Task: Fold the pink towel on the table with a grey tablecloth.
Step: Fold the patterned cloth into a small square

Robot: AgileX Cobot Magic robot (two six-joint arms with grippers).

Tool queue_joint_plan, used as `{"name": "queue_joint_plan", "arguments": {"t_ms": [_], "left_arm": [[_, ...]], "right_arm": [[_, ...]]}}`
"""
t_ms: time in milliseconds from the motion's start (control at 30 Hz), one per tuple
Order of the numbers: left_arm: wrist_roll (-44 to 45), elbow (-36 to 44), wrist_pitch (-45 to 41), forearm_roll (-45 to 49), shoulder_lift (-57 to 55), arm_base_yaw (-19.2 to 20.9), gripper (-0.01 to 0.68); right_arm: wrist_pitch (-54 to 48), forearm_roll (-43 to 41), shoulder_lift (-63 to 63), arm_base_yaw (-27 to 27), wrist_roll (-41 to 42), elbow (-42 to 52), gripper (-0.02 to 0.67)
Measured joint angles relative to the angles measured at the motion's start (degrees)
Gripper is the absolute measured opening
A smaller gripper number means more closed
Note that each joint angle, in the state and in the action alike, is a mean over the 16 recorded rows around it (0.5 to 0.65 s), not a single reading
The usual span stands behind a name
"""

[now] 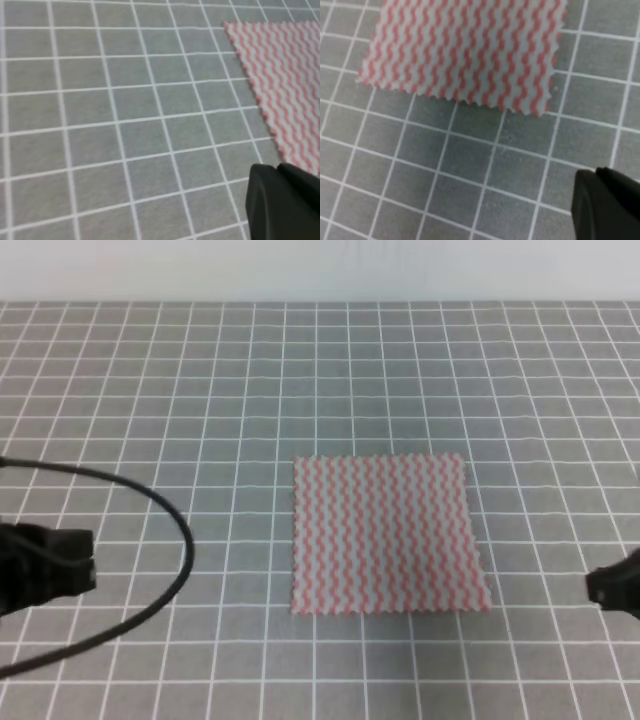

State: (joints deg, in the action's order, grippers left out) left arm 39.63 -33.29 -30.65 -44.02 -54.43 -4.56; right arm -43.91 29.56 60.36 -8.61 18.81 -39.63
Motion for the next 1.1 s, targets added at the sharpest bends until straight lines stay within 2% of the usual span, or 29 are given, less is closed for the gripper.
{"name": "queue_joint_plan", "arguments": {"t_ms": [267,533,767,1100], "left_arm": [[0.67,-5.88,3.10,0.43,-12.81,-9.28,-0.002],[-0.39,-14.10,3.26,3.89,-27.38,-18.52,-0.002],[-1.68,-20.79,1.21,7.48,-35.77,-21.38,-0.002],[-2.15,-24.64,1.02,9.02,-38.89,-21.75,-0.003]], "right_arm": [[0.54,-4.67,14.12,-5.95,-1.91,-6.66,-0.016],[0.82,-10.70,23.31,-9.75,-6.34,-11.45,-0.016],[2.40,-14.04,27.66,-11.38,-9.73,-13.27,-0.015],[6.80,-10.28,31.23,-11.56,-9.88,-13.54,-0.003]]}}
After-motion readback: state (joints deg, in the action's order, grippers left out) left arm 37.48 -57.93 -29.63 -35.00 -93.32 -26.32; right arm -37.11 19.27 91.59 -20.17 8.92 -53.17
